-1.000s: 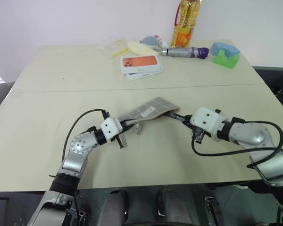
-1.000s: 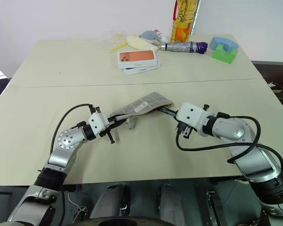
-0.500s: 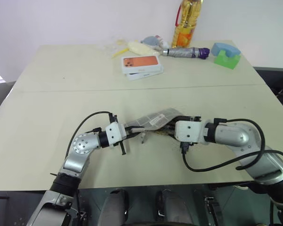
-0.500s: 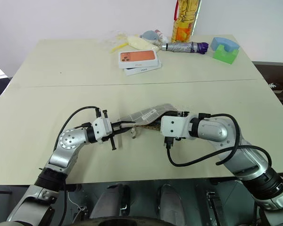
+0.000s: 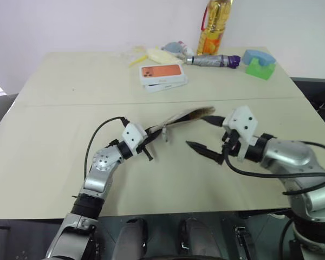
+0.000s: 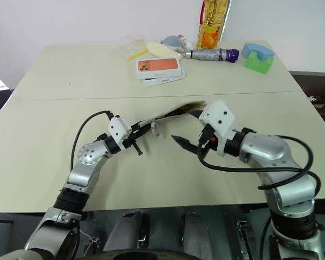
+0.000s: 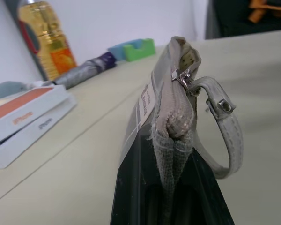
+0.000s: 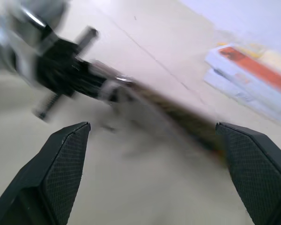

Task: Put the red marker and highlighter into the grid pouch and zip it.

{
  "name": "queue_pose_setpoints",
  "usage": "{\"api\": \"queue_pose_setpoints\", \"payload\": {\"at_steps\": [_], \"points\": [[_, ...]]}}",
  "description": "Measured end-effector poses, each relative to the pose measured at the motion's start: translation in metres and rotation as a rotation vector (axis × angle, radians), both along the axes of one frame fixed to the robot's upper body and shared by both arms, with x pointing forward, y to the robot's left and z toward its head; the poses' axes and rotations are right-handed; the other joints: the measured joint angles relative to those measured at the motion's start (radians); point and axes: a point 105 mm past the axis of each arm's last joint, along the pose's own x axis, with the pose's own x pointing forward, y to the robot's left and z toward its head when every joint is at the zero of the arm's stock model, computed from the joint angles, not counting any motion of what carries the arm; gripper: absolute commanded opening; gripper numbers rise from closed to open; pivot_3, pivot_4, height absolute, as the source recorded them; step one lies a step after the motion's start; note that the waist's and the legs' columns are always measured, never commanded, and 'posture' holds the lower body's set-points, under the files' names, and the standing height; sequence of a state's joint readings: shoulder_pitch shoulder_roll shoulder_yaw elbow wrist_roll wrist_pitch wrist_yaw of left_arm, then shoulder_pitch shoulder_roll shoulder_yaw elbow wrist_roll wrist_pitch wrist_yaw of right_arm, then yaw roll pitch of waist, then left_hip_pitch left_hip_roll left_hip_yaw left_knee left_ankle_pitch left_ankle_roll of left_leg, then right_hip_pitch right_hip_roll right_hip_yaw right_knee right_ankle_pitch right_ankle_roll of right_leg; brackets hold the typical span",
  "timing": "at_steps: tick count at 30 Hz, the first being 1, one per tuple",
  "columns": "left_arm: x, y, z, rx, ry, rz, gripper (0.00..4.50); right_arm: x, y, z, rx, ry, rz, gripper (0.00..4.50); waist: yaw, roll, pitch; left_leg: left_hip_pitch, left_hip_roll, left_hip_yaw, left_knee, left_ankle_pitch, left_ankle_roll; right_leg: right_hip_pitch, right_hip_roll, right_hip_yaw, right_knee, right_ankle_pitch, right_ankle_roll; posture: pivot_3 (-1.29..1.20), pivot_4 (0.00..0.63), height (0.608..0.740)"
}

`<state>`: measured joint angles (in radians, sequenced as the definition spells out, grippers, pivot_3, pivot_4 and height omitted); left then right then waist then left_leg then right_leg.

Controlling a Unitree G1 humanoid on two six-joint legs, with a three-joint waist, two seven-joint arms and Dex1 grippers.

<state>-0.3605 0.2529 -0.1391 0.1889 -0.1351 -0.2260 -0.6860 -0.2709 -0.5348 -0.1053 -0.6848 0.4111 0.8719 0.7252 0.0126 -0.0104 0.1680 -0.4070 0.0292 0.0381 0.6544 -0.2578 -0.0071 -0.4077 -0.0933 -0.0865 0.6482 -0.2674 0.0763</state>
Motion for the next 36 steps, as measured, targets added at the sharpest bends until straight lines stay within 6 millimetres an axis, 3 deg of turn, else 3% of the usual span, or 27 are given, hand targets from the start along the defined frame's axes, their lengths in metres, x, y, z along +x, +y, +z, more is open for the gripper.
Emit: {"api": "queue_pose_setpoints", "payload": {"at_steps": [3,8,11,18,24,28,31,34,36], "points": [[0.002,-0.005,0.000,-0.008,0.000,0.013,0.00,0.008,0.020,-0.012,0.140,0.057,-0.071,4.46,-0.003,0.000,0.000,0.000,-0.001,0.000,0.000,0.000,0.000,-0.001,0.001,0.000,0.001,0.000,0.000,0.00,0.150,0.740],[0.006,-0.008,0.004,-0.014,-0.015,0.032,0.00,0.027,0.038,-0.042,0.151,0.157,-0.198,4.46,0.001,0.000,0.000,-0.001,-0.001,0.000,0.001,0.000,0.000,-0.001,0.001,0.000,0.001,0.000,0.000,0.00,0.150,0.740],[0.007,-0.009,0.004,-0.017,-0.015,0.037,0.00,0.034,0.048,-0.043,0.152,0.151,-0.216,3.58,-0.001,0.000,0.000,-0.001,-0.001,-0.001,0.001,0.000,0.000,-0.001,0.001,0.000,0.001,0.000,0.000,0.00,0.150,0.740],[0.007,-0.009,0.003,-0.020,-0.009,0.037,0.00,0.036,0.055,-0.046,0.149,0.156,-0.215,0.06,-0.001,0.000,0.000,-0.001,-0.001,-0.001,0.001,0.000,0.000,-0.001,0.001,0.000,0.001,0.000,0.000,0.00,0.150,0.740],[0.008,-0.009,0.003,-0.016,-0.010,0.039,0.00,0.039,0.049,-0.044,0.141,0.138,-0.229,0.06,-0.001,0.000,0.000,-0.001,-0.001,-0.001,0.001,0.000,0.000,-0.001,0.001,0.000,0.001,0.000,0.000,0.00,0.150,0.740],[0.008,-0.005,0.002,0.030,-0.035,0.039,0.00,0.050,0.016,-0.031,0.093,0.071,-0.315,0.06,0.000,0.000,0.000,-0.001,-0.001,0.000,0.001,0.000,0.000,-0.001,0.001,0.000,0.001,0.000,0.000,0.00,0.150,0.740],[0.006,-0.001,-0.001,0.087,-0.059,0.019,0.00,0.058,-0.028,-0.013,0.028,-0.008,-0.427,0.06,0.001,0.000,0.000,-0.001,-0.002,0.000,0.001,0.000,0.000,-0.001,0.001,0.000,0.001,0.000,0.000,0.00,0.150,0.740],[0.002,0.006,-0.002,0.136,-0.089,-0.003,0.00,0.063,-0.085,0.003,-0.055,-0.061,-0.589,0.06,0.000,0.000,0.000,-0.001,-0.001,0.001,0.000,0.000,0.000,-0.001,0.001,0.000,0.000,0.000,0.000,0.00,0.150,0.740],[0.001,0.009,-0.004,0.148,-0.087,-0.008,0.00,0.064,-0.108,0.009,-0.087,-0.078,-0.669,0.06,-0.002,0.001,0.000,0.000,-0.001,0.005,-0.001,0.000,0.000,-0.001,0.001,0.001,0.000,0.000,0.000,0.00,0.150,0.740]]}}
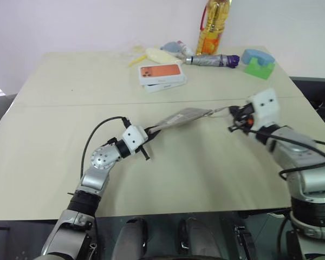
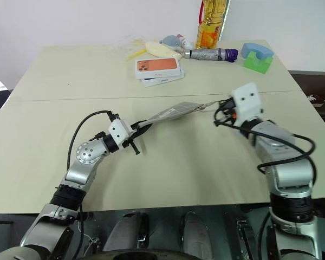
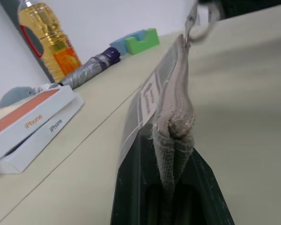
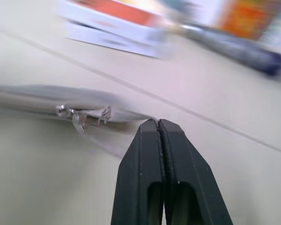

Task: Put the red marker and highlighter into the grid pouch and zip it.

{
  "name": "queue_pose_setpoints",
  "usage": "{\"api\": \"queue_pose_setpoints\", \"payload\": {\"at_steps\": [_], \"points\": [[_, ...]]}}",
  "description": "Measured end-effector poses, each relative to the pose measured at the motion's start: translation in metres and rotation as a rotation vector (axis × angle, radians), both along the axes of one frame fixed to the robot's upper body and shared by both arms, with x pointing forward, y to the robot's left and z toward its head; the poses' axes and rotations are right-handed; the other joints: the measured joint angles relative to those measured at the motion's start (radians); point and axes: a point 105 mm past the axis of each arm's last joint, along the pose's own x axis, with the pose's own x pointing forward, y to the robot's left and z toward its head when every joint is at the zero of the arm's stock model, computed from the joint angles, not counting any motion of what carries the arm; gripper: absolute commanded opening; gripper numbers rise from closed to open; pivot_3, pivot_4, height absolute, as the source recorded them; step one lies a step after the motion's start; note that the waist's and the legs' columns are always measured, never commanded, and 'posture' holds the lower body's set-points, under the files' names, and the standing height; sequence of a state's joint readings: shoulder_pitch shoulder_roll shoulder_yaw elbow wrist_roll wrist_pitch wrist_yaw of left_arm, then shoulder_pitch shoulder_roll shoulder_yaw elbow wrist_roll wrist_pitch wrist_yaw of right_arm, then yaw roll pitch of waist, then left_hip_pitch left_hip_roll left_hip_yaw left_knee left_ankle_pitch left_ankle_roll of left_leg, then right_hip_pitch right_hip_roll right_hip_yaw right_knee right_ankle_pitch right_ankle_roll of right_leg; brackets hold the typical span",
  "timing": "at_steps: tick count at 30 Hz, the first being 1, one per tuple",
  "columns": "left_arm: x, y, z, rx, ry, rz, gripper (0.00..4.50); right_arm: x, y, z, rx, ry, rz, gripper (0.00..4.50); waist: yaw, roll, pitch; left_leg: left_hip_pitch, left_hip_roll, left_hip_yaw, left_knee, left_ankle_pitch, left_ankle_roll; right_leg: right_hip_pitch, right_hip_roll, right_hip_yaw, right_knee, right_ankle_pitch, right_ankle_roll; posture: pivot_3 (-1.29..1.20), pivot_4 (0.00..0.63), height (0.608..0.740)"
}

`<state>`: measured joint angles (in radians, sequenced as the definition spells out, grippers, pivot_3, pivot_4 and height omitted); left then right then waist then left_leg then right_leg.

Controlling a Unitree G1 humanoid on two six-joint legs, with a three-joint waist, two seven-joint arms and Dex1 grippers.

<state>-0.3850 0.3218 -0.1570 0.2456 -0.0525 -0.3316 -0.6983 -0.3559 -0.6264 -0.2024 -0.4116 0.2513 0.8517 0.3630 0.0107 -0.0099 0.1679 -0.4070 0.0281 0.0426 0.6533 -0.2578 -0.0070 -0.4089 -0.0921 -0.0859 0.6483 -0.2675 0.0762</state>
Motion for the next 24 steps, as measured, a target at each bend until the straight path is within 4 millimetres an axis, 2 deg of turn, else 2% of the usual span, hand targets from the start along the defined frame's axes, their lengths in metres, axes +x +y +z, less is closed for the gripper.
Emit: {"api": "queue_pose_setpoints", "payload": {"at_steps": [2,4,7,8,10,11,13,15,19,24], "points": [[-0.002,0.003,-0.005,0.014,0.012,-0.006,0.00,-0.004,-0.021,-0.001,-0.058,0.024,-0.057,0.06,0.001,0.000,0.000,0.000,0.000,0.000,-0.001,0.000,0.000,0.000,0.000,0.000,0.000,0.000,0.000,0.00,0.150,0.740],[-0.004,0.008,-0.012,0.034,0.034,-0.003,0.00,-0.008,-0.030,-0.007,-0.070,0.054,-0.071,0.06,-0.001,0.000,0.000,0.000,0.001,0.001,-0.001,0.000,0.000,0.000,0.000,0.001,0.000,0.000,0.000,0.00,0.150,0.740],[-0.007,0.010,-0.015,0.035,0.059,-0.024,0.00,-0.015,-0.023,-0.023,-0.047,0.124,-0.005,0.87,0.000,0.000,0.000,0.001,0.002,0.001,-0.001,0.000,0.000,0.000,0.001,0.001,0.000,0.000,0.000,0.00,0.150,0.740],[-0.008,0.011,-0.017,0.024,0.082,-0.032,0.68,-0.018,-0.018,-0.028,-0.033,0.151,0.032,1.42,0.001,0.000,0.000,0.000,0.002,0.001,-0.001,0.000,0.000,0.000,0.001,0.001,0.000,0.000,0.000,0.00,0.150,0.740],[-0.012,0.015,-0.022,0.013,0.125,-0.040,1.48,-0.024,-0.010,-0.034,-0.026,0.179,0.078,2.44,0.001,0.000,0.000,0.000,0.003,0.001,-0.001,0.000,0.000,0.000,0.001,0.001,0.000,0.000,0.000,0.00,0.150,0.740],[-0.014,0.019,-0.024,0.009,0.153,-0.043,2.03,-0.027,-0.006,-0.038,-0.024,0.193,0.101,3.08,0.001,0.000,0.000,0.000,0.003,0.001,-0.001,0.000,0.000,0.000,0.001,0.001,0.000,0.000,0.000,0.00,0.150,0.740],[-0.018,0.024,-0.028,0.015,0.183,-0.050,3.01,-0.030,-0.002,-0.044,-0.031,0.210,0.123,3.97,0.001,0.000,0.000,0.000,0.003,0.001,-0.001,0.000,0.000,0.000,0.001,0.001,0.000,0.000,0.000,0.00,0.150,0.740],[-0.022,0.030,-0.032,0.023,0.212,-0.049,4.02,-0.033,0.002,-0.050,-0.039,0.223,0.144,3.99,0.002,0.000,0.000,0.000,0.003,0.000,-0.001,0.000,0.000,0.000,0.000,0.001,0.000,0.000,0.000,0.00,0.150,0.740],[-0.029,0.048,-0.036,0.019,0.282,-0.020,4.02,-0.038,0.007,-0.058,-0.049,0.219,0.183,3.99,0.002,0.000,0.000,0.000,0.003,0.000,-0.001,0.000,0.000,0.000,0.001,0.001,-0.001,0.000,0.000,0.00,0.150,0.740],[-0.031,0.087,-0.042,-0.037,0.375,0.128,4.02,-0.052,0.009,-0.067,-0.009,0.198,0.248,3.99,0.002,0.000,0.000,0.000,0.003,-0.002,-0.001,0.000,0.000,0.000,0.001,0.001,-0.001,0.000,0.000,0.00,0.150,0.740]]}}
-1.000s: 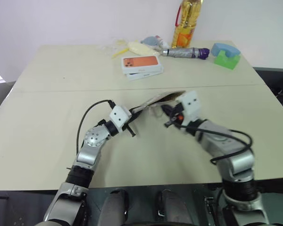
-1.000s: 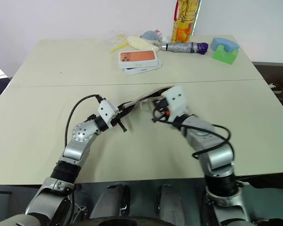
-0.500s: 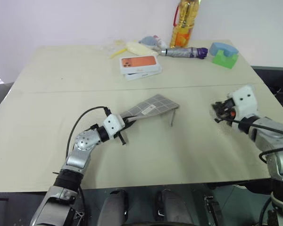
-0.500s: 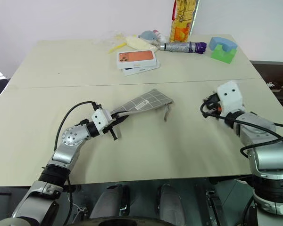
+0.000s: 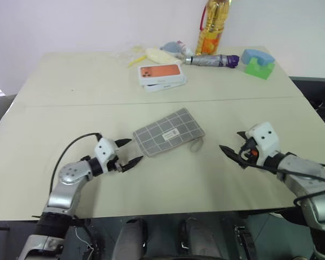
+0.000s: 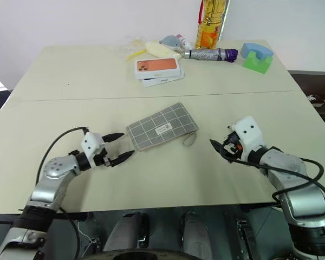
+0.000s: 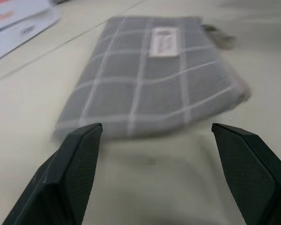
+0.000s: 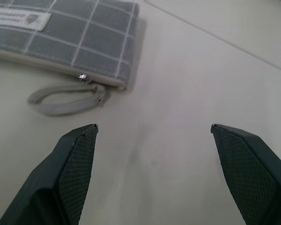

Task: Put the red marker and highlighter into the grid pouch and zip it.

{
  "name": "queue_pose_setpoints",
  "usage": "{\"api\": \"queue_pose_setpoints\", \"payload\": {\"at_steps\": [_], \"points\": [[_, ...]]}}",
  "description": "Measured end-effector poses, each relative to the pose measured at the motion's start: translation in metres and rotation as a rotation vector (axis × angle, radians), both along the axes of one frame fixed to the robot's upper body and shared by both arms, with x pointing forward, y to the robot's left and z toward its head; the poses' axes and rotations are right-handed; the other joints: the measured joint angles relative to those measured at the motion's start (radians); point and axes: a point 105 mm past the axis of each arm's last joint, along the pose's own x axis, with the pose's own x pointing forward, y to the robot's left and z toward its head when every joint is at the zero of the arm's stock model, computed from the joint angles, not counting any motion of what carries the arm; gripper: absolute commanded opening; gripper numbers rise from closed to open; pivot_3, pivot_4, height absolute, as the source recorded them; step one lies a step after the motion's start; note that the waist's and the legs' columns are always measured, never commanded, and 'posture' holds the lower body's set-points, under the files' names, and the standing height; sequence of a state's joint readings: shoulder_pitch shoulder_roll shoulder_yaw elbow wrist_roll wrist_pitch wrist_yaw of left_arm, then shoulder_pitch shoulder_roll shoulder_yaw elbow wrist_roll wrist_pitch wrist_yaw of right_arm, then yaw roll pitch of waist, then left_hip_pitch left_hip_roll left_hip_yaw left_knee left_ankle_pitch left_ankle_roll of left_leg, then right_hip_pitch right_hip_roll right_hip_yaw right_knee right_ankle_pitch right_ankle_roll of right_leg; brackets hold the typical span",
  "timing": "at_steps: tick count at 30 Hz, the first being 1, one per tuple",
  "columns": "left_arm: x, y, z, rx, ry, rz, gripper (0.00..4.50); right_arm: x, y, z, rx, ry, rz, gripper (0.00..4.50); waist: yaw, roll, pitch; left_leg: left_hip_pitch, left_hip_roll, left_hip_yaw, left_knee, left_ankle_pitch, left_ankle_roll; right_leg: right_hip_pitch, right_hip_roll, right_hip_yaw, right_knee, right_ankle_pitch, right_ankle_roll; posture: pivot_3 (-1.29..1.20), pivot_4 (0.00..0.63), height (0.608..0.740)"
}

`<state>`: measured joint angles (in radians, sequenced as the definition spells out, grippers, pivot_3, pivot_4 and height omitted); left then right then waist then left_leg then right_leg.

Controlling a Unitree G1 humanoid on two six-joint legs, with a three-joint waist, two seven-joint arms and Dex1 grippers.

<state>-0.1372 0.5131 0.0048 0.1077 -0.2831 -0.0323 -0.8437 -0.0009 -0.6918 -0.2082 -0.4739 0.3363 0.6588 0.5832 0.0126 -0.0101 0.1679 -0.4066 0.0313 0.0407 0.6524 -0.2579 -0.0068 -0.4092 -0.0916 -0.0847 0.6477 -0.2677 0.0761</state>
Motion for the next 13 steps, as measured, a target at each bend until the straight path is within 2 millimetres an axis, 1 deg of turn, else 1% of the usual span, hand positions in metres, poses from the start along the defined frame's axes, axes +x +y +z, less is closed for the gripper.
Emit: {"api": "queue_pose_setpoints", "payload": {"at_steps": [2,5,10,13], "points": [[0.001,0.019,-0.003,-0.016,0.037,0.091,4.02,-0.007,-0.001,-0.004,0.026,0.002,0.014,3.99,0.000,0.000,0.000,0.000,0.000,-0.001,0.000,0.000,0.000,0.000,0.000,0.000,0.000,0.000,0.000,0.00,0.150,0.740],[0.002,0.041,-0.007,-0.025,0.078,0.207,4.02,-0.013,-0.010,0.000,0.052,-0.028,-0.002,3.99,0.001,0.000,0.000,0.000,0.000,-0.001,0.000,0.000,0.000,0.000,0.000,0.000,0.000,0.000,0.000,0.00,0.150,0.740],[-0.003,0.065,-0.008,-0.061,0.101,0.314,4.02,-0.018,-0.023,0.004,0.093,-0.058,-0.027,3.99,-0.001,0.000,0.000,0.001,0.000,0.000,0.000,0.000,0.000,0.000,0.000,0.000,0.000,0.000,0.000,0.00,0.150,0.740],[-0.007,0.072,-0.008,-0.057,0.110,0.341,4.02,-0.018,-0.027,0.001,0.101,-0.053,-0.032,3.99,-0.001,0.000,0.000,0.001,0.000,0.000,0.000,0.000,0.000,0.001,0.000,0.001,0.000,0.000,0.000,0.00,0.150,0.740]]}}
